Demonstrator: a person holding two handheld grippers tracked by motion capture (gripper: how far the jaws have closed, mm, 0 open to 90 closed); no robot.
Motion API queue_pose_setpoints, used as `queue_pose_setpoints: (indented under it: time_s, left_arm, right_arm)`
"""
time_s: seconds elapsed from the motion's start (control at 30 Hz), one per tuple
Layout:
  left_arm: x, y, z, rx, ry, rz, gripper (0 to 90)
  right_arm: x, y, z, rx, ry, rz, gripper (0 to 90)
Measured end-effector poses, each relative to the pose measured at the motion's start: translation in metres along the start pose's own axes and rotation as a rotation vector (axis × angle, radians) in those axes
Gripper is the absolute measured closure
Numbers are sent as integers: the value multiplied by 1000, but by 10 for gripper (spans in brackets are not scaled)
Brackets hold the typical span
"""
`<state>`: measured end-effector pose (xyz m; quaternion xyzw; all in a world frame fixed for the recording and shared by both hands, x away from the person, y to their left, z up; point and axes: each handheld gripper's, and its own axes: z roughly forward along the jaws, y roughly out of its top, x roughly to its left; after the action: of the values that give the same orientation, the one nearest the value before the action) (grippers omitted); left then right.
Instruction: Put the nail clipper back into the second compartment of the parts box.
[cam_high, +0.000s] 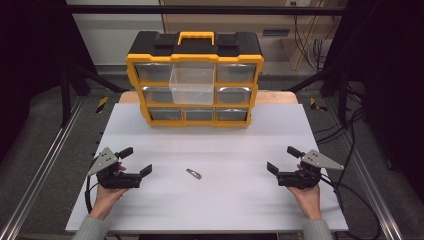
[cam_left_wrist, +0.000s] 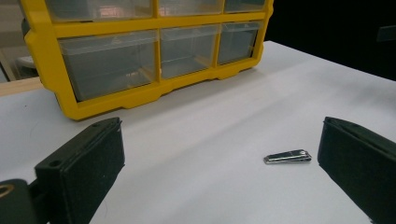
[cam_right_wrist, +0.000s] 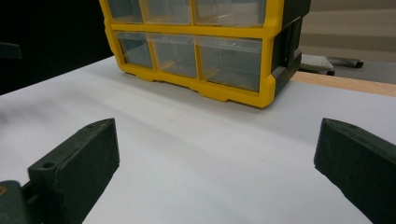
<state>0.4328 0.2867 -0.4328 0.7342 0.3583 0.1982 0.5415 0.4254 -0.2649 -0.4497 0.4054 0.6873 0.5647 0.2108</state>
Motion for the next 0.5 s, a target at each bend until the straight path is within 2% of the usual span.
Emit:
queue_pose_setpoints:
  time_s: [0.3, 0.5]
  left_arm:
    - [1, -2, 0, 3, -16, -5, 7]
    - [1, -2, 0, 2, -16, -4, 8]
  right_arm:
    - [3, 1, 2, 14, 7, -12, 8]
    - [8, 5, 6, 20, 29, -14, 5]
